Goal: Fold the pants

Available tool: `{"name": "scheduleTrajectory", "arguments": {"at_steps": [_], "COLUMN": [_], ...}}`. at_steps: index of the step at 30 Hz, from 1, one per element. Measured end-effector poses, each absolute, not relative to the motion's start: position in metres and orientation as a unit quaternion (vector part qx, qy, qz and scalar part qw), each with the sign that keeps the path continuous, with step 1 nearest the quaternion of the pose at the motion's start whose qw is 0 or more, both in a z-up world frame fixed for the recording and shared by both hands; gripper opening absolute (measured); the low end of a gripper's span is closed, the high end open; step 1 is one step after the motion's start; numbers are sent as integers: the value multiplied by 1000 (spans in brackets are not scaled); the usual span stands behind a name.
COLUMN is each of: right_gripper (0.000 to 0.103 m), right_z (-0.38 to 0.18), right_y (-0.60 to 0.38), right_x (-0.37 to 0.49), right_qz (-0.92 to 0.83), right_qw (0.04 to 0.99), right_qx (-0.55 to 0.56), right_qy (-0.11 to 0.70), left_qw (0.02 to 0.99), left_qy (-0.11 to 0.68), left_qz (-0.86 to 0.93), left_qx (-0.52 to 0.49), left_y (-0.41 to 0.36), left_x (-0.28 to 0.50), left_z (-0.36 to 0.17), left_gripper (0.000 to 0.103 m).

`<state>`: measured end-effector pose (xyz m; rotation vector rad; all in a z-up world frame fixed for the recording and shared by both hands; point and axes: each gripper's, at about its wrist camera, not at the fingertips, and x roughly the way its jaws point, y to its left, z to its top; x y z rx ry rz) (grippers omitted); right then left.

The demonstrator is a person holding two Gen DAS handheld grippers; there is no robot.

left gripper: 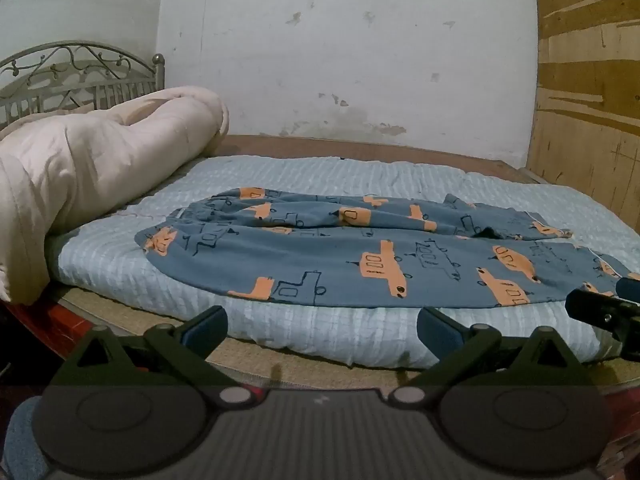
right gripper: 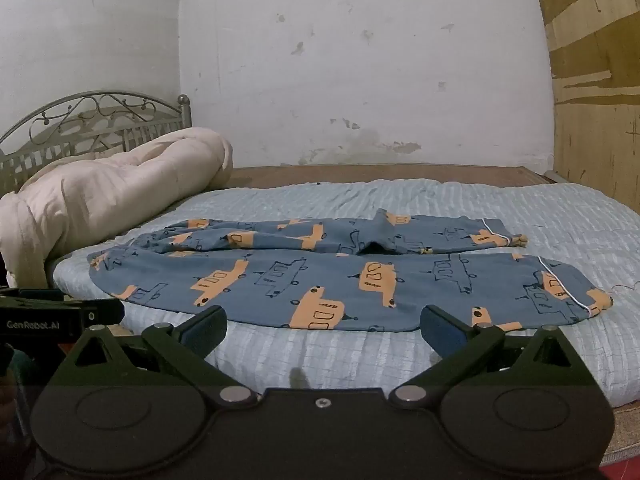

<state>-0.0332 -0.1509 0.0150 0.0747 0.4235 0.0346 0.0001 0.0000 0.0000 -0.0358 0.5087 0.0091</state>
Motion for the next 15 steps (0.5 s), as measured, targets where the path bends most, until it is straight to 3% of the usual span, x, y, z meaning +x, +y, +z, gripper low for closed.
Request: {"name": "scheduleTrajectory", "arguments": {"at_steps": [15], "right_gripper": [102], "right_z": [15], "right_y": [-150], "right_x": [-33], "right_qz": [17], "right_qw": [977], "right_qx": [38], "right_qy": [210], "left_qw": [968], "left_qy": [251], "left_qz": [5], "left_qx": [-16], "left_y": [0], "left_x": [0], "left_z": [0], "left_gripper": [102]}}
